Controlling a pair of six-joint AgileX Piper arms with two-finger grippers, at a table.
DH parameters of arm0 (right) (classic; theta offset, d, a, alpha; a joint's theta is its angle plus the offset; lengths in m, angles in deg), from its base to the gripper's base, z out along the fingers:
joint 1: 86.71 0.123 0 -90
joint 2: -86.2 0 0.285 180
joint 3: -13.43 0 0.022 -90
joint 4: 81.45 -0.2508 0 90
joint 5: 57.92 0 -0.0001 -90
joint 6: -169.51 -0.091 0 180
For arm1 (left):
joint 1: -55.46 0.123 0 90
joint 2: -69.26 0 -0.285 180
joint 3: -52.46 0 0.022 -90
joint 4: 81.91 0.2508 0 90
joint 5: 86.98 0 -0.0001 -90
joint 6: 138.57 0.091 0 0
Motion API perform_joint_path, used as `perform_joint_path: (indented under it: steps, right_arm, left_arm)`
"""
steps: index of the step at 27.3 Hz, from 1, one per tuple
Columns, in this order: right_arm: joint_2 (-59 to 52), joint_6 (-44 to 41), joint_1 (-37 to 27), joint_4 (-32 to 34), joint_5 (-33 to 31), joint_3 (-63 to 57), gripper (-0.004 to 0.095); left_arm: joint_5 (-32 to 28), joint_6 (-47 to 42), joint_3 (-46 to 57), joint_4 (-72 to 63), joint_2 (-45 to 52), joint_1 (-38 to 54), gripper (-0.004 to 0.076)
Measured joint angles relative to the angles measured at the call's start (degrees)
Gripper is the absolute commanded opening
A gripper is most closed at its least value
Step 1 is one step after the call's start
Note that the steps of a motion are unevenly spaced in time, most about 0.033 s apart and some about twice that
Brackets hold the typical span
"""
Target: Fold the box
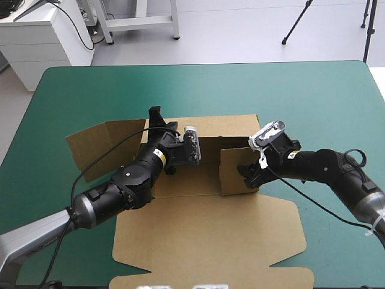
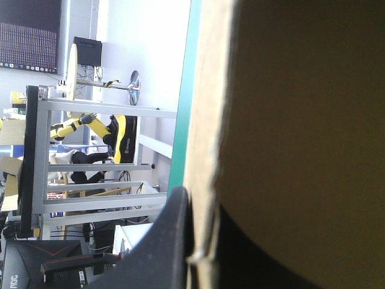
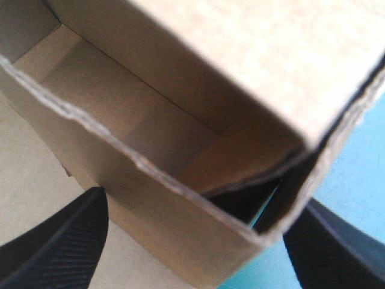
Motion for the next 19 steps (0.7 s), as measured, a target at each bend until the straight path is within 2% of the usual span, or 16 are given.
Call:
perform_joint_path:
  steps: [3,5,9,15,19]
  right_arm:
    - [0.0,-3.7,0.4,3.7,1.3,0.0,0.0722]
    - [0.0,-6.2,0.4,5.5,2.1,0.0,0.0684]
    - [0.0,-7.1,0.4,5.5,2.2,0.0,0.0582]
    - [0.0,-6.6,0.4,5.4,2.2,0.0,0.0531]
    - [0.0,-5.1,0.4,4.4,2.4,-0.1,0.0463]
  left_arm:
    - [0.0,0.0,0.0,-0.1,0.0,0.0,-0.0009]
    - [0.3,0.0,0.0,0.0,0.0,0.0,-0.0009]
    - [0.3,0.0,0.0,-0.1,0.0,0.0,-0.0009]
    - [1.1,0.0,0.0,-0.3,0.0,-1.0,-0.0009]
    - [1.4,0.0,0.0,-0.4,0.0,-1.1,-0.0009]
